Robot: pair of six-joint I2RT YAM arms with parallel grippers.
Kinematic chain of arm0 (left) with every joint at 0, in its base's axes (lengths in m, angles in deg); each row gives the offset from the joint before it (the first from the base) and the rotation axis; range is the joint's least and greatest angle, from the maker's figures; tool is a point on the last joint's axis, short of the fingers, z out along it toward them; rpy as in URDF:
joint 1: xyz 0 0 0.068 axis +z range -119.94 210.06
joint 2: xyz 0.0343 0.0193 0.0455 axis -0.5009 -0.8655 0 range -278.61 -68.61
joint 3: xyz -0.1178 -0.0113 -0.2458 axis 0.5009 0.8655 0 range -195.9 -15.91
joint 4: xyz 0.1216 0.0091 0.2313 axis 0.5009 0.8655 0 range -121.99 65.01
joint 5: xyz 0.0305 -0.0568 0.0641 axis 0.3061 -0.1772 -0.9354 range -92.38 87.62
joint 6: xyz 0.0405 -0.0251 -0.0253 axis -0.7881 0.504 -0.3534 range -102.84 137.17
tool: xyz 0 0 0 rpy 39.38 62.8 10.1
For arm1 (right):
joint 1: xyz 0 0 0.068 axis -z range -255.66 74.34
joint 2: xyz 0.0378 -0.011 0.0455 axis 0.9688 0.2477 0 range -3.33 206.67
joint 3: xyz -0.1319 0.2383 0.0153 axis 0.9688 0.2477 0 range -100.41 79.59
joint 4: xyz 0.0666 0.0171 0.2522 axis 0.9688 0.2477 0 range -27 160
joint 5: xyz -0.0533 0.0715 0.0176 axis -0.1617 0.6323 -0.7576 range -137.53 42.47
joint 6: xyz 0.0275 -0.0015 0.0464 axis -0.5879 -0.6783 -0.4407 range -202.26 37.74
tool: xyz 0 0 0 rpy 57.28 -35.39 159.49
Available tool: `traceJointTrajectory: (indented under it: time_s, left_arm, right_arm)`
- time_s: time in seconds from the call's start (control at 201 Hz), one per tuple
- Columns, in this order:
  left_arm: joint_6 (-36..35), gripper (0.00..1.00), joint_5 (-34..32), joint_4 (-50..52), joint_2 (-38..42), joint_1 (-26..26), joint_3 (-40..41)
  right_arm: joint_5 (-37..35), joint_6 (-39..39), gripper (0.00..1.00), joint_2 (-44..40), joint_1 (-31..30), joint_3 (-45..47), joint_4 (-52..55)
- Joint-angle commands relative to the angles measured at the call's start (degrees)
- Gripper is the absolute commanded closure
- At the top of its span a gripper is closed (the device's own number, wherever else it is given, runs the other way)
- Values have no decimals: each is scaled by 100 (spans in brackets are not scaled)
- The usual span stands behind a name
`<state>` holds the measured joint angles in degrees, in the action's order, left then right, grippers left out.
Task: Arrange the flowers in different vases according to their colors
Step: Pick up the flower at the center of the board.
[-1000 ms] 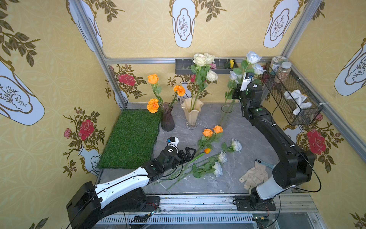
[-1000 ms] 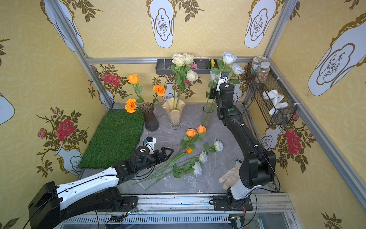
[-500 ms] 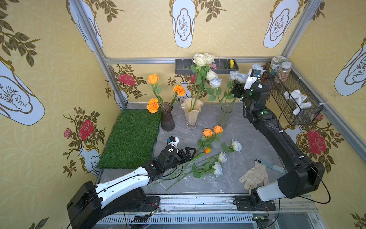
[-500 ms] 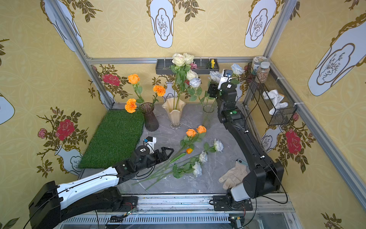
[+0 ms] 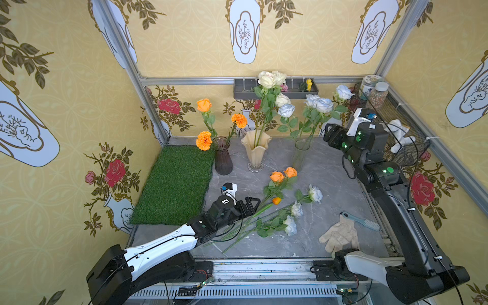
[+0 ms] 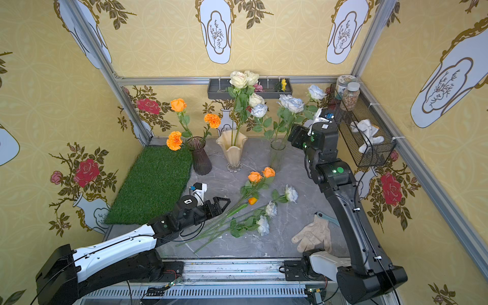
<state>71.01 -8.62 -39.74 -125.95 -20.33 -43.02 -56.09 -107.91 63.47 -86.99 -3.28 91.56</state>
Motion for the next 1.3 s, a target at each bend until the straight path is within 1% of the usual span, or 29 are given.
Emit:
traceJointTrajectory:
  time_s: [0.0,0.085,0.184,0.319,0.458,0.553,0.672,0.777,0.851,0.906,1.08,1.294]
  left_arm:
    - [18,3,53,-288,80,-2,103]
    - [69,3,100,-419,114,2,170]
    - [58,4,216,-486,-41,-4,118]
    - [30,6,382,-474,-407,-5,-102]
    - [6,9,456,-440,-535,-54,-196]
    - [100,10,473,-447,-396,-106,-96]
    - [43,10,413,-185,-187,-156,-154]
    - [174,9,326,-265,-248,-163,-108]
    - [133,9,295,-268,-326,-165,-163]
    - [152,10,251,-271,-339,-169,-146]
    - [181,10,150,-271,-201,-167,-60]
    - [197,9,6,-320,-269,-169,-73]
  right_arm:
    - [872,-875,23,-153,-9,119,1574]
    - [1186,-1193,24,-282,-9,276,2346]
    - [1263,-1449,24,-549,-8,691,2924]
    - [1541,-1643,25,-884,-18,1415,3346]
    - [1580,-1771,29,-1187,-18,2297,3382]
    - [1684,-1945,33,-1290,-18,2889,3100]
    - [1686,-2274,36,-1302,-11,3448,2544]
    - [1767,-2670,39,-1146,-27,3863,1935]
    - [1771,-2850,43,-906,-35,3997,1552]
    - [1743,-2934,49,-692,-44,4039,1317]
    - [1559,-3221,60,66,-168,4112,509]
    - [1373,-3460,60,902,-273,4085,-252]
